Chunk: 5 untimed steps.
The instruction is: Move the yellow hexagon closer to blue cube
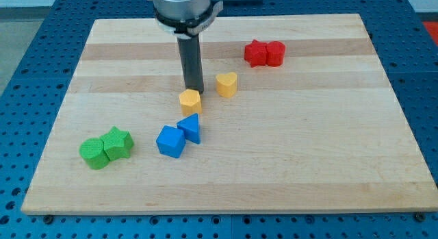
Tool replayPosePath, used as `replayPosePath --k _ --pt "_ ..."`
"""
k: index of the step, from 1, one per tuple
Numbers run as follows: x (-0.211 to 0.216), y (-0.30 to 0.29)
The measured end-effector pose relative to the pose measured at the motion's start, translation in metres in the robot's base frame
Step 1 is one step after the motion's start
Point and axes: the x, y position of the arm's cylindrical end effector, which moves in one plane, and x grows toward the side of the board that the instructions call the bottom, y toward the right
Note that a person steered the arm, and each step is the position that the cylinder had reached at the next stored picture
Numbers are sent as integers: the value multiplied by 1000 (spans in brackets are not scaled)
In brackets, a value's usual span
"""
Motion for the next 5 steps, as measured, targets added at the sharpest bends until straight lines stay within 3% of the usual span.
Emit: replayPosePath --k 3,5 --pt "80 16" --pt "66 17"
